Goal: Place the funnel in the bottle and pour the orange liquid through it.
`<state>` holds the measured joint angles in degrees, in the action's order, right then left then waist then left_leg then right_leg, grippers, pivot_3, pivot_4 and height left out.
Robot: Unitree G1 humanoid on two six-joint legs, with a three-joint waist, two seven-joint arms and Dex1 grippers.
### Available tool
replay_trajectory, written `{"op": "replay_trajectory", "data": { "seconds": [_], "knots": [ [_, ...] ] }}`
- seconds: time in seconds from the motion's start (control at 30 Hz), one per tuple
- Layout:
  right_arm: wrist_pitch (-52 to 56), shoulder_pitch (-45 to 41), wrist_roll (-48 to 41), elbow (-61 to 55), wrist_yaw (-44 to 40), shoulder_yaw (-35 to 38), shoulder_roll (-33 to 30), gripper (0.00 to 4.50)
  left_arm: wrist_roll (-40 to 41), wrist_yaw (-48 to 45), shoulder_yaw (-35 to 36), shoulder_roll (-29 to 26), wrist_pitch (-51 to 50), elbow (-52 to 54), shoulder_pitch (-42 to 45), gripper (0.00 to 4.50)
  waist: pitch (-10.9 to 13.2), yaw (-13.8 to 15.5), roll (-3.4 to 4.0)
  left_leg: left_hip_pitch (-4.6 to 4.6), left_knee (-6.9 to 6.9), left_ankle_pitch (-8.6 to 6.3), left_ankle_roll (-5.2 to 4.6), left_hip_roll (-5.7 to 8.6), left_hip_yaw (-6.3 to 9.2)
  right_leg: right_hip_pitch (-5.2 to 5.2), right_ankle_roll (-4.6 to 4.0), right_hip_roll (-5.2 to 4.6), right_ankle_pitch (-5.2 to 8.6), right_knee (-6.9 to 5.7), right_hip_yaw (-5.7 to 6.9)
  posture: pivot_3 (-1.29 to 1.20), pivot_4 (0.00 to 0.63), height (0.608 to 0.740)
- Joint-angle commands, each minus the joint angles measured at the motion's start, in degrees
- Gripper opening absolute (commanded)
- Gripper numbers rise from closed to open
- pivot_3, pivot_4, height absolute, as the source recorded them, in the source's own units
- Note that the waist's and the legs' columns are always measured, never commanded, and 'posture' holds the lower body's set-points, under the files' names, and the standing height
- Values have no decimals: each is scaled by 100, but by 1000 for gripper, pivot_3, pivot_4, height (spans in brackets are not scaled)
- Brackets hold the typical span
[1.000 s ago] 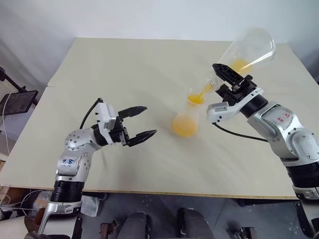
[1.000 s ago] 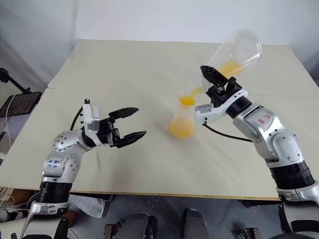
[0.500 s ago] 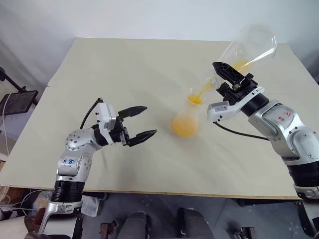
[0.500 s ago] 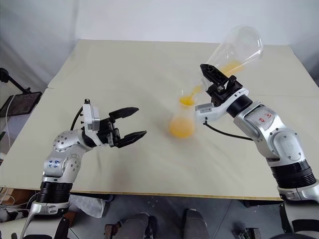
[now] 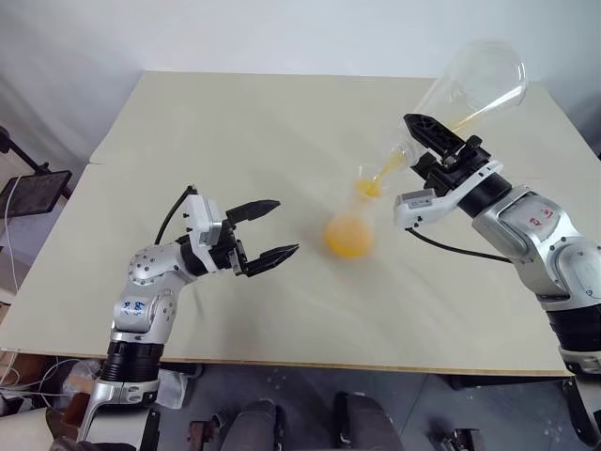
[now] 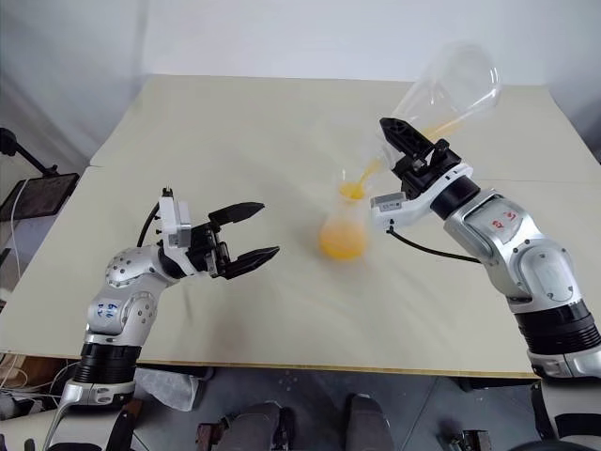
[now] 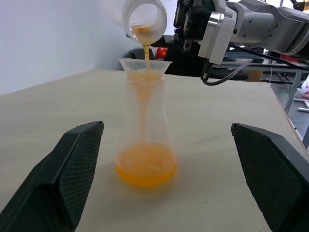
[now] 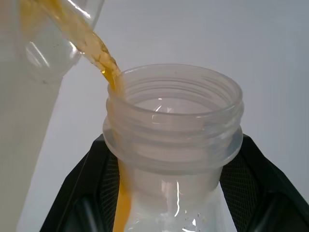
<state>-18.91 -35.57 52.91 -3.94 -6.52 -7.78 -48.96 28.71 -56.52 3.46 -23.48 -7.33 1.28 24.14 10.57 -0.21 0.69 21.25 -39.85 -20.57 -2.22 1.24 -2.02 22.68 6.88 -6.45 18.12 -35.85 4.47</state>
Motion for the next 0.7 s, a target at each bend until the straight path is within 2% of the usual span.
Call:
{"op": "replay_trajectory", "data": {
  "seconds": [0.03, 0.7],
  "knots": [
    [-27, -123, -65, -117, 112, 233, -111, 2428, -16, 26, 19, 19, 123, 64, 34, 4500, 0, -2, 0, 0, 0, 0, 0, 0, 0, 0, 0, 0, 0, 0, 0, 0, 150, 740],
    [-105, -182, 44, -67, 217, 223, -136, 2428, 1, 85, 26, 34, 117, 117, -27, 4500, 0, -2, 0, 0, 0, 0, 0, 0, 0, 0, 0, 0, 0, 0, 0, 0, 150, 740]
  ]
}}
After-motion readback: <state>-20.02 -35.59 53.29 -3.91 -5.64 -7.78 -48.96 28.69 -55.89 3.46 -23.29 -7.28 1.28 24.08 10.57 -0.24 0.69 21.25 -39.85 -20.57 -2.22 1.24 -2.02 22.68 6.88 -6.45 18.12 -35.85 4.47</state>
